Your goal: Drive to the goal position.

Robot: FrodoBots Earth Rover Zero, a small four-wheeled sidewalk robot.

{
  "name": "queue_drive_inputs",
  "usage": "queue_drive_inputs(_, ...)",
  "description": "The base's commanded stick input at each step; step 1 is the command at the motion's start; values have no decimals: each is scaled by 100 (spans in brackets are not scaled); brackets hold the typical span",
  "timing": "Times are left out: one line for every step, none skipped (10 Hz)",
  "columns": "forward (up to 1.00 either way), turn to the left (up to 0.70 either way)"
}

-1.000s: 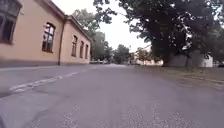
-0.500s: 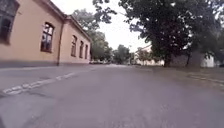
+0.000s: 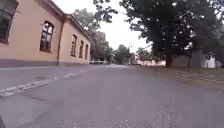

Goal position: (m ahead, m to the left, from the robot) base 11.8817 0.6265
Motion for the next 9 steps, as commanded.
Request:
queue_drive_inputs(45, 0)
queue_drive_inputs(45, 0)
queue_drive_inputs(45, 0)
queue_drive_inputs(45, 0)
queue_drive_inputs(45, 0)
queue_drive_inputs(45, 0)
queue_drive_inputs(45, 0)
queue_drive_inputs(45, 0)
queue_drive_inputs(45, 0)
